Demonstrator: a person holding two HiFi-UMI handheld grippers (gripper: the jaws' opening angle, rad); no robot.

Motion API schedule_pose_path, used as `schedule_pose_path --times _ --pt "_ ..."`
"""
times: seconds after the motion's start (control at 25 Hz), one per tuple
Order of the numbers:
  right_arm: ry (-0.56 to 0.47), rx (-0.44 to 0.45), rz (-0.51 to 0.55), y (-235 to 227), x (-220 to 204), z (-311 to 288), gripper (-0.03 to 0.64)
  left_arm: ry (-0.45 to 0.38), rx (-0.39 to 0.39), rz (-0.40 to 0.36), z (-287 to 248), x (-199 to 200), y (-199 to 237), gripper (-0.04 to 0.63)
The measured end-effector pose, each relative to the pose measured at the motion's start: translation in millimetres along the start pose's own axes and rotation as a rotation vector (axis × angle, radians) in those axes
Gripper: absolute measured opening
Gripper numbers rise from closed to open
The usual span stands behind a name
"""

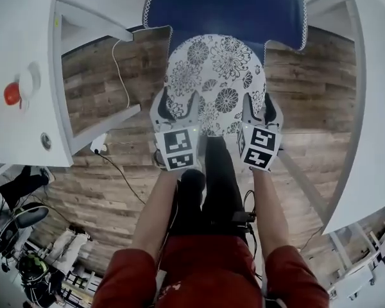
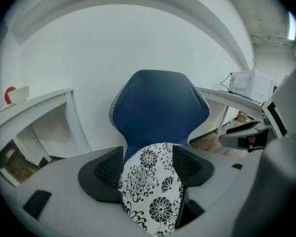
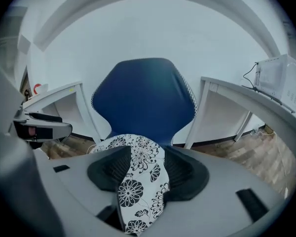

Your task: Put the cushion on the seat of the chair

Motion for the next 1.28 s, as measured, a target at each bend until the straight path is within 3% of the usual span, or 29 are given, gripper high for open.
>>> schedule_pose_path --times 0.72,1.04,1.28 --pt "-0.44 0.006 0.02 50 122 220 0.209 -0.416 -0.025 -0.063 198 134 11 0.314" --pt "-0.63 0.035 0.065 75 144 310 0.209 -0.589 -0.003 -0.1 289 164 11 0.314" --pt "-0.718 0.059 0.096 94 145 367 0.208 -0.667 0.015 -0.117 350 165 8 0.314"
Point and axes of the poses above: the fingertips, and each gripper's own axes: z backward along the fingers, y to its left, x out of its top, the point moved 10 cm from there along z, backward along the fingers, and after that the axes turned 6 degrees about -z, right-handed, at the moved point
